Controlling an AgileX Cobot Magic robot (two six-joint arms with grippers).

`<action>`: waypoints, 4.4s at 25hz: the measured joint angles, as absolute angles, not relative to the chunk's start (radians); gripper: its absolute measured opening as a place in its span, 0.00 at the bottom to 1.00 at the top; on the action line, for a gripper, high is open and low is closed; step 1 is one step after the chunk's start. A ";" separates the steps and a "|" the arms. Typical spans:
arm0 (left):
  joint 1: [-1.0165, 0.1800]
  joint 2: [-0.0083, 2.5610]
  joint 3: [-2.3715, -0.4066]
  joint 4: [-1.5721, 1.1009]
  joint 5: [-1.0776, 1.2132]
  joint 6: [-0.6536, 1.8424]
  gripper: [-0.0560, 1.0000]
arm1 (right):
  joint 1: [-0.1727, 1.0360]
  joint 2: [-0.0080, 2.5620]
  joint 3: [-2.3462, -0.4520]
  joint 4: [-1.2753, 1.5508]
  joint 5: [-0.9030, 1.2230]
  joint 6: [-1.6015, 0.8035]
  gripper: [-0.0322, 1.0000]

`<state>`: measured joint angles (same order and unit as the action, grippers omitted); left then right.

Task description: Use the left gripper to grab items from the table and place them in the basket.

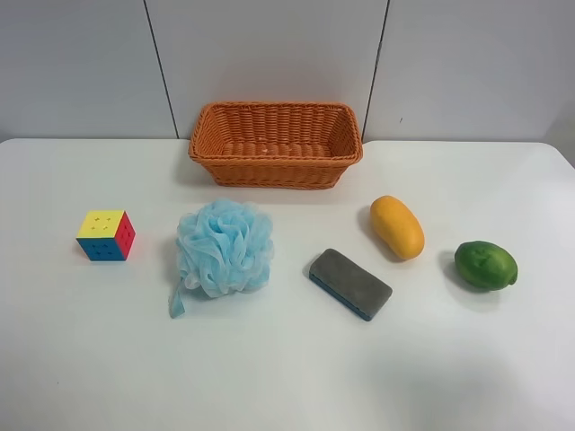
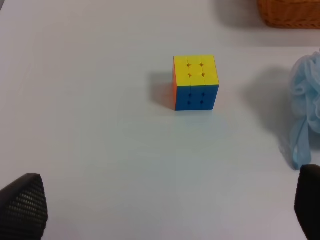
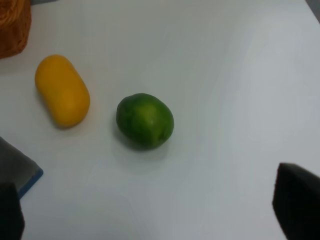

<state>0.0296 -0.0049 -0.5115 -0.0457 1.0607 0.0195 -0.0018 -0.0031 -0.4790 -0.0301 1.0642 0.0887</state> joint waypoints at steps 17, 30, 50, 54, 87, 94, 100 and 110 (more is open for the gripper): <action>0.030 -0.005 -0.511 -0.046 1.061 0.020 0.99 | -0.002 -0.003 -0.479 -0.030 1.064 0.089 0.99; 0.030 0.097 -0.573 -0.058 1.077 0.020 0.99 | -0.002 -0.003 -0.479 -0.030 1.064 0.089 0.99; -0.194 1.206 -1.143 -0.041 1.166 -0.026 0.99 | -0.002 -0.003 -0.479 -0.030 1.064 0.089 0.99; -0.319 1.342 -1.164 -0.040 1.113 -0.122 0.99 | -0.002 -0.003 -0.479 -0.030 1.064 0.089 0.99; -0.507 1.951 -1.174 -0.138 0.643 -0.249 0.85 | -0.002 -0.003 -0.479 -0.030 1.064 0.089 0.99; -0.512 1.960 -1.174 -0.168 0.631 -0.249 0.20 | -0.002 -0.003 -0.479 -0.030 1.064 0.089 0.99; -0.512 1.960 -1.174 -0.163 0.625 -0.249 0.20 | -0.002 -0.003 -0.479 -0.030 1.064 0.089 0.99; -0.504 1.777 -1.174 -0.127 0.728 -0.249 0.20 | -0.002 -0.003 -0.479 -0.030 1.064 0.089 0.99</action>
